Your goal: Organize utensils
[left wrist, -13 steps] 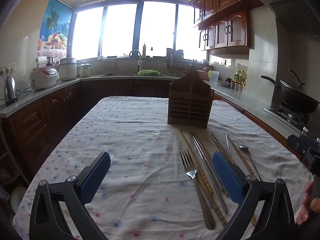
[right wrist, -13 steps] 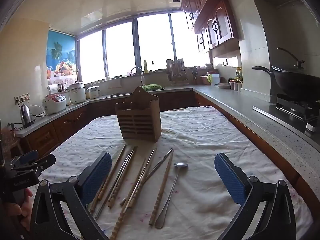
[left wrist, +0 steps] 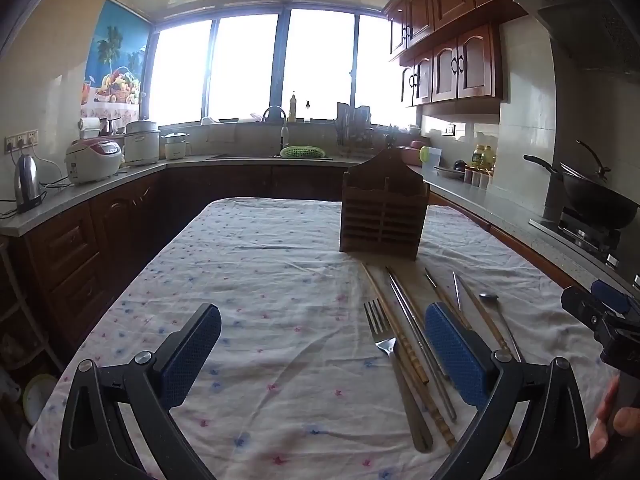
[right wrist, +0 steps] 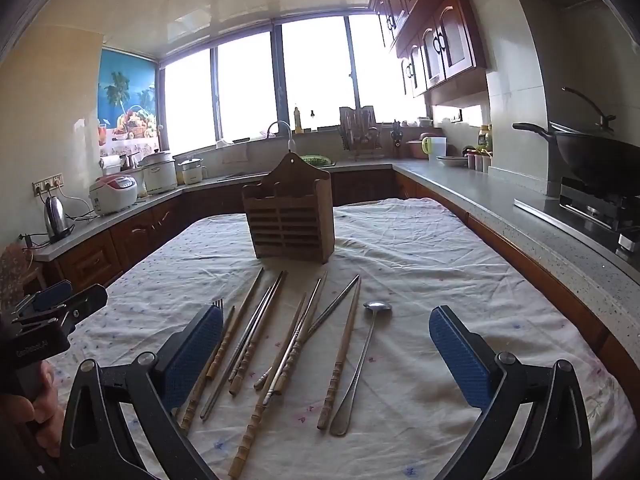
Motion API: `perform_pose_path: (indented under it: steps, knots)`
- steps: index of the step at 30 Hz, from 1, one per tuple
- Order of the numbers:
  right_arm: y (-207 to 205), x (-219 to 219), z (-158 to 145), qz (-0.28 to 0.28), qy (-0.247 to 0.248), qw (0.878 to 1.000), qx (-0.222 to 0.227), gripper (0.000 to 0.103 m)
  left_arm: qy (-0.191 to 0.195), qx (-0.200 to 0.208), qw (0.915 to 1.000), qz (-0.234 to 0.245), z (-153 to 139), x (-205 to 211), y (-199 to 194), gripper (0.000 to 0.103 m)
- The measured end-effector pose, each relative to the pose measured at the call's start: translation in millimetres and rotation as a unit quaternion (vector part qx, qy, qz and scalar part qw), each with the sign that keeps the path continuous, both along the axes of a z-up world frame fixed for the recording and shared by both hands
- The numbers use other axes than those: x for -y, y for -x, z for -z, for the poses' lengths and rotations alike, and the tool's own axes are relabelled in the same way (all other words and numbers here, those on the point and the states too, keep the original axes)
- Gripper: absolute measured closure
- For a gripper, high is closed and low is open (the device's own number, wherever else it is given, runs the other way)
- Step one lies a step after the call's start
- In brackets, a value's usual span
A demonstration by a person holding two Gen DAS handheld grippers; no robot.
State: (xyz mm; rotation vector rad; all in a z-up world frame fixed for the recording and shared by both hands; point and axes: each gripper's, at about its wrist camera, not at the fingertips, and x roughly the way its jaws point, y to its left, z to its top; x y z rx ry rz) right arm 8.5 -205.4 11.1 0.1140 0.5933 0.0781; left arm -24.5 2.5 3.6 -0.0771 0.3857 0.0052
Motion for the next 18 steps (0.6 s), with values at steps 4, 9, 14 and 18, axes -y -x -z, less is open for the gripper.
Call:
perform_pose_path:
  steps: [4,9,14,18]
  knots:
    - [3.9,-6.6,0.4,0.004,0.009,1.000,0.009,0.000,0.003,-0.003,1.0000,-0.001,1.1,-1.2,-3.3,0.001]
    - [6.3,-4.7,-0.4,0.005,0.006,1.000,0.015,0.000,0.001,-0.002,1.0000,-0.003,0.8,-2.3,-2.9,0.001]
    - [8.1,-9.1,4.4,0.004,0.007,1.000,0.018,0.000,0.001,0.001,1.0000,-0.006,0.0,-0.8,-2.1,0.001]
    - [8.7,-8.3,3.1,0.004,0.004,1.000,0.022,0.000,0.002,0.002,1.0000,-0.007,0.2,-0.9,-2.1,0.001]
